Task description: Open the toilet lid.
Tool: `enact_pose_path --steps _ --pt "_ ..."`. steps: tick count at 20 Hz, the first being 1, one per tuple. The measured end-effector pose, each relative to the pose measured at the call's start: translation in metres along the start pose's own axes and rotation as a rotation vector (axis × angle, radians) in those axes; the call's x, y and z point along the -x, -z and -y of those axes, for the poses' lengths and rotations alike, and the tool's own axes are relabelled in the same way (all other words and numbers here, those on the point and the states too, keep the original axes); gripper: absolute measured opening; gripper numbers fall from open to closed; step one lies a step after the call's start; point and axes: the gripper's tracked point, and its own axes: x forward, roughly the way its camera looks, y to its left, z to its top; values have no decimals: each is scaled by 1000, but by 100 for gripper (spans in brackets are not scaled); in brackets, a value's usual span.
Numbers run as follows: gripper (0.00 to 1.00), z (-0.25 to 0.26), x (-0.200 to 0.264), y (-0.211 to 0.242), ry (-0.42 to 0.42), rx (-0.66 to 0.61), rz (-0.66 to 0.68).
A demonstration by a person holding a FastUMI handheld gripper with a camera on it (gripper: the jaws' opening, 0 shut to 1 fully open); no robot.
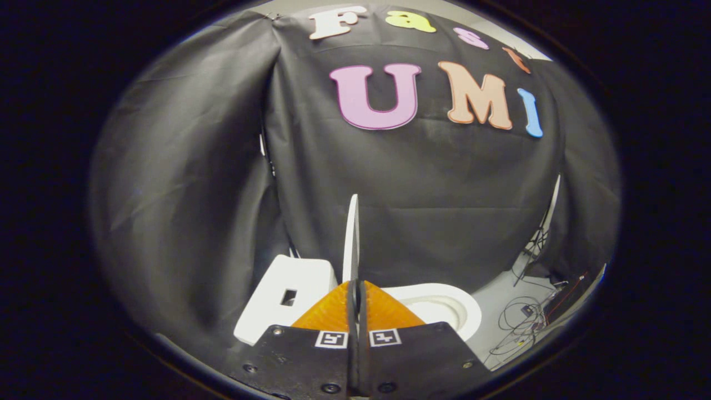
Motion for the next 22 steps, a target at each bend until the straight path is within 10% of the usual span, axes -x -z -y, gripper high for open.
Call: enact_pose_path --steps 22 --pt "0 -91 -4 23 -153 133 -21"
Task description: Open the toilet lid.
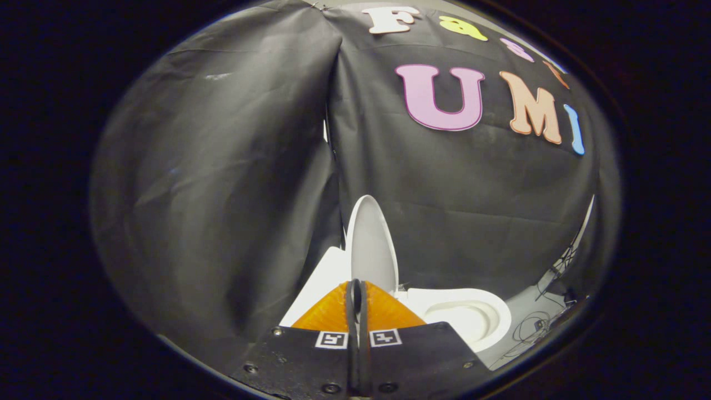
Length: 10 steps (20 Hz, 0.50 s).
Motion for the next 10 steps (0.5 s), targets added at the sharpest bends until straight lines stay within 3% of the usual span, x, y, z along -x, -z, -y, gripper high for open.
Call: enact_pose_path --steps 2,10 --pt "0 -2 -2 0 -20 1 -4" --pt "17 8 6 -3 -98 -6 -12"
